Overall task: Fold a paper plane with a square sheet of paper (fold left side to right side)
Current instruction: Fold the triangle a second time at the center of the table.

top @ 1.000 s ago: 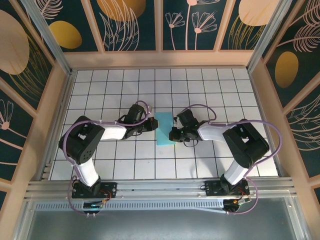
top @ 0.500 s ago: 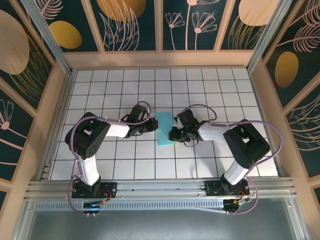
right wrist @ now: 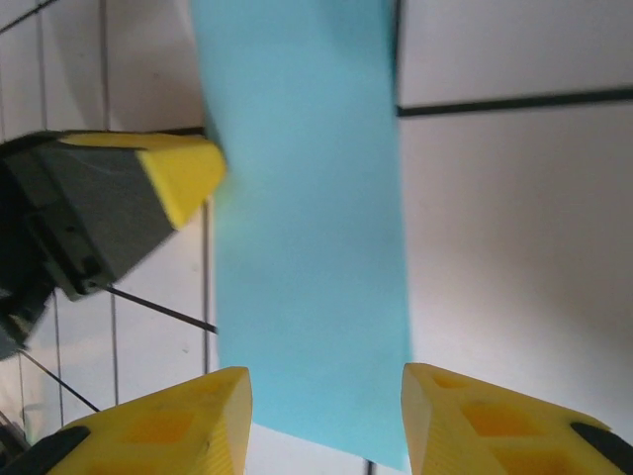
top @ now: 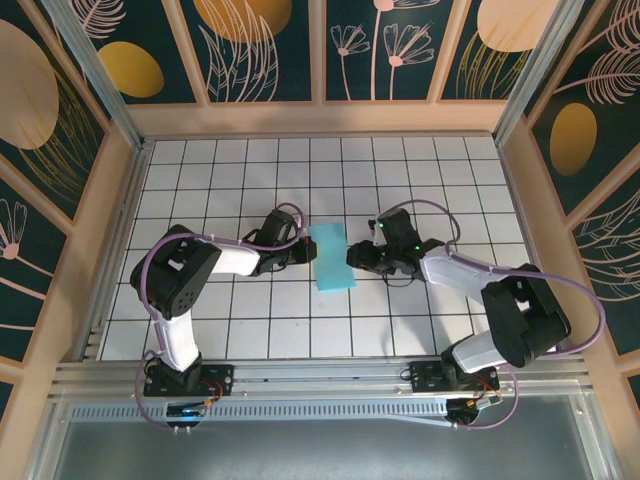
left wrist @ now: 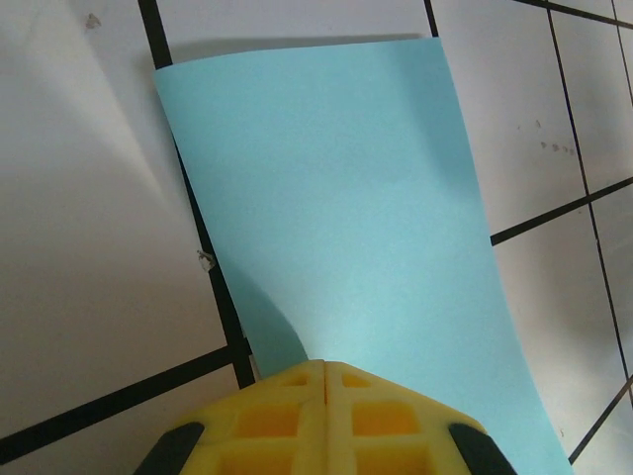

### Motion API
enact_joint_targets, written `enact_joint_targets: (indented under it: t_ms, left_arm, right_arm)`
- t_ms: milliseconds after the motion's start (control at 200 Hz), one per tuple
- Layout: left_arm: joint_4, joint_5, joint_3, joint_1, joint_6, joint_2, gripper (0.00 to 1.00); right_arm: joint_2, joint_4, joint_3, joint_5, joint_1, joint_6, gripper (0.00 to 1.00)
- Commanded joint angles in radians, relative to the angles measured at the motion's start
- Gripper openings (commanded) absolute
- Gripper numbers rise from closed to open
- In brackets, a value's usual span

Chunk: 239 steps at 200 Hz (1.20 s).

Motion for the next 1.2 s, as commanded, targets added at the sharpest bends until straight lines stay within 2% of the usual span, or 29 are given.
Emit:
enact_joint_targets:
  t_ms: [0,90,360,1191]
  left_arm:
    - [-0.088,-0.032,0.007,-0.006,0.056,0.043,0.0]
    - [-0.093,-0.034,0.012,-0.005,0.071,0.049,0.0]
    - [-0.09,-0.035,0.023,-0.006,0.089,0.063,0.0]
    - [-0.096,-0.045,0.025,-0.006,0.089,0.069,0.0]
  right_arm:
    - [-0.032,-0.029,-0.059,-0.077,-0.037,-0.005,0.44]
    - [-0.036,-0.014,-0.086,-0.141,-0.056,-0.001,0.43]
    - [-0.003,0.055,-0.124,-0.223,-0.056,0.056,0.42]
    - [0.13,0.189,-0.081,-0.258,-0.015,0.107,0.38]
